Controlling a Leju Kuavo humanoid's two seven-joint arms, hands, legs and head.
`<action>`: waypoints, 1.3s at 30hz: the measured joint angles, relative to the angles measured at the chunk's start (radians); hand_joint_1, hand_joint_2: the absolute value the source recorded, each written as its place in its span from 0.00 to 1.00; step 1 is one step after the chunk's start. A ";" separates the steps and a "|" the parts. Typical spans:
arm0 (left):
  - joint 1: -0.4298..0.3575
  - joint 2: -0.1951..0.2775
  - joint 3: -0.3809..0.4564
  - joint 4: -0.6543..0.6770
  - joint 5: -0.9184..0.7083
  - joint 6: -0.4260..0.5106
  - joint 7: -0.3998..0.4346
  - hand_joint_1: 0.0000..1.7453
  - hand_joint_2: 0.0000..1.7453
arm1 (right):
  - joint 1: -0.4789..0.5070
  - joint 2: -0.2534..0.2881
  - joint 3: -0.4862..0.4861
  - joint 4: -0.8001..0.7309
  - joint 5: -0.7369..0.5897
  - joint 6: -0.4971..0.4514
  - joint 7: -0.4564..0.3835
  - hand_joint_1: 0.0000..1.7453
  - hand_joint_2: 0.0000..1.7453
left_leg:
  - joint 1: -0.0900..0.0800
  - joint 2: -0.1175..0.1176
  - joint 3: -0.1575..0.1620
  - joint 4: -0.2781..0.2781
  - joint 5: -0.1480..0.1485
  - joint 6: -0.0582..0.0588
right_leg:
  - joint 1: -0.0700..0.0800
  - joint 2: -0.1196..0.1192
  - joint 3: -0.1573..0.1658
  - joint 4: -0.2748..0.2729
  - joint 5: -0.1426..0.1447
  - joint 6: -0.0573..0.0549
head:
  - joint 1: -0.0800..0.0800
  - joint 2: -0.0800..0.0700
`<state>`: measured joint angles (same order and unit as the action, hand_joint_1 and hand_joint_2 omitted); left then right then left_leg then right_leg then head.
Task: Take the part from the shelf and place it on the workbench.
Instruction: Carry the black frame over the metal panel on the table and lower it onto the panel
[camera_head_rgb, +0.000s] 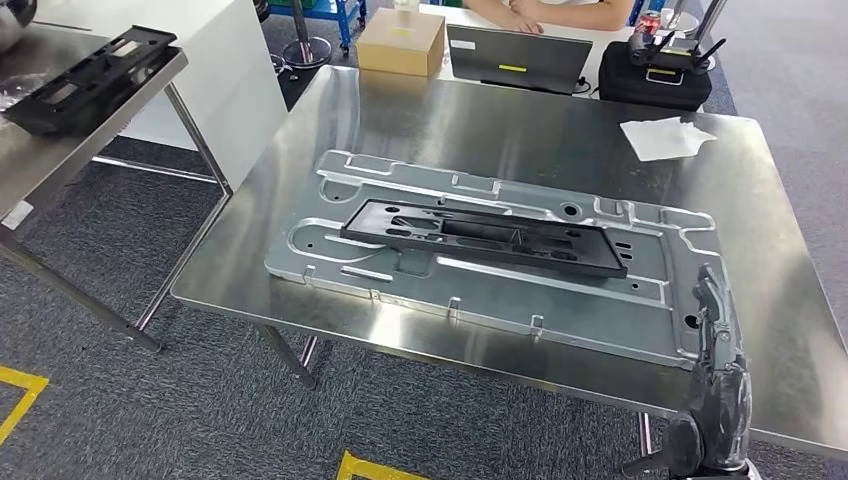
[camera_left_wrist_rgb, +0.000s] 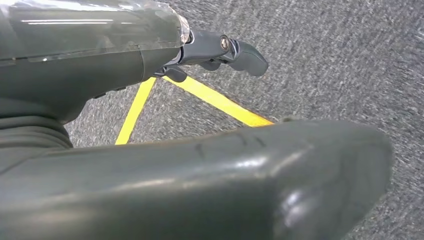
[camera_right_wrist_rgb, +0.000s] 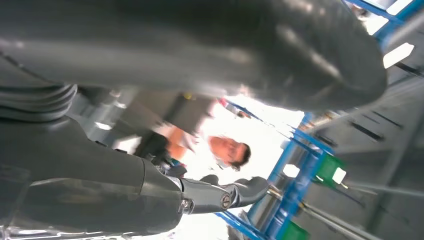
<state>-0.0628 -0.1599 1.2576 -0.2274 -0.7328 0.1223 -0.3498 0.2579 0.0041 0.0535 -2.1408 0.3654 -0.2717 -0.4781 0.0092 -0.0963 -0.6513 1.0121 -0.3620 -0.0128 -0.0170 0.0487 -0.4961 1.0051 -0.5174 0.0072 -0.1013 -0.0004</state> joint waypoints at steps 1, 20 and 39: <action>0.001 0.000 0.003 0.000 0.000 0.004 0.002 0.00 0.00 | 0.017 0.001 -0.005 0.002 0.008 0.001 0.004 0.00 0.00 | 0.000 0.010 -0.009 0.010 -0.015 -0.005 | -0.001 -0.012 -0.008 0.000 0.008 -0.011 | -0.001 0.000; -0.014 -0.028 0.050 0.000 0.041 0.096 -0.013 0.00 0.00 | 0.133 0.016 -0.049 0.358 0.046 -0.120 0.007 0.00 0.00 | -0.007 0.107 0.115 -0.026 -0.091 0.051 | -0.002 -0.061 -0.157 0.198 -0.084 0.032 | -0.001 0.000; -0.008 -0.050 0.068 0.000 0.042 0.135 0.004 0.00 0.00 | 0.010 0.017 -0.005 0.641 0.052 -0.171 0.034 0.00 0.00 | 0.015 0.096 -0.021 0.272 -0.133 -0.025 | 0.011 -0.120 -0.047 -0.033 0.063 -0.031 | -0.001 0.000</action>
<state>-0.0706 -0.2101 1.3260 -0.2274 -0.6912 0.2577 -0.3458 0.2678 0.0210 0.0485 -1.4998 0.4178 -0.4427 -0.4437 0.0241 -0.0002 -0.6724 1.2841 -0.4946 -0.0374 -0.0059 -0.0713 -0.5434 0.9718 -0.4543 -0.0235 -0.1020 -0.0007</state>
